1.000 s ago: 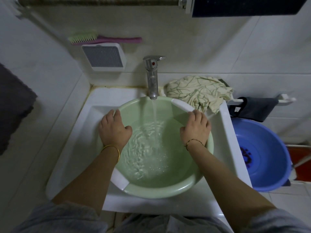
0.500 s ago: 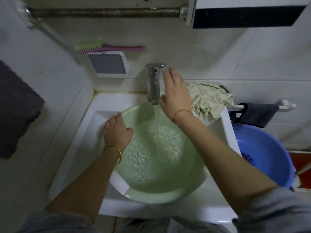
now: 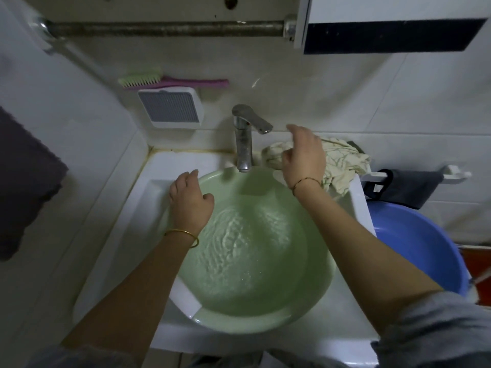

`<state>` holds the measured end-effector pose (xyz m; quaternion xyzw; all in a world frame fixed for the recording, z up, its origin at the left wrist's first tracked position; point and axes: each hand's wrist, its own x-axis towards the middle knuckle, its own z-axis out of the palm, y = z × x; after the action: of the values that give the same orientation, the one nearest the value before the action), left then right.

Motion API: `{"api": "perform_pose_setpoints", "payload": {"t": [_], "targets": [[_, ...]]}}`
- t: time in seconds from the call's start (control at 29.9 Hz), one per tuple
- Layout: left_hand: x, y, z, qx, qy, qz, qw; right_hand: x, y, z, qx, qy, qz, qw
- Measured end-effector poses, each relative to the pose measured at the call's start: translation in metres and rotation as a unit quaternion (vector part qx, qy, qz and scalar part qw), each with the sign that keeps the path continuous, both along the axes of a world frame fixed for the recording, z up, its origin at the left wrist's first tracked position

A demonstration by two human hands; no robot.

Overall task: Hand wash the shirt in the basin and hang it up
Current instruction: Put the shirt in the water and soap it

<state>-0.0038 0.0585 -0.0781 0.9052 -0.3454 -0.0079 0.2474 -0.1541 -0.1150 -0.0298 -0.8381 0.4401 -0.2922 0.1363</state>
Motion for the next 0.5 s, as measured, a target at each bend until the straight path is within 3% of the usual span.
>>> {"api": "perform_pose_setpoints", "payload": {"t": [0.07,0.17,0.3,0.43,0.5], "targets": [[0.000,-0.004,0.000,-0.020,0.002,-0.011,1.000,-0.008,-0.022,-0.014,0.095,0.086,-0.076,0.989],[0.000,-0.008,0.001,-0.030,0.005,-0.035,0.999,-0.019,-0.044,-0.035,0.211,0.196,-0.100,0.952],[-0.002,-0.012,-0.003,-0.025,0.009,-0.057,0.998,-0.016,-0.052,-0.044,0.201,0.255,-0.114,0.939],[-0.005,-0.015,-0.001,-0.036,0.018,-0.052,0.998,-0.025,-0.065,-0.051,0.138,0.211,-0.106,0.962],[-0.006,-0.015,0.002,-0.055,0.019,-0.056,0.997,-0.032,-0.069,-0.048,0.133,0.145,-0.121,0.973]]}}
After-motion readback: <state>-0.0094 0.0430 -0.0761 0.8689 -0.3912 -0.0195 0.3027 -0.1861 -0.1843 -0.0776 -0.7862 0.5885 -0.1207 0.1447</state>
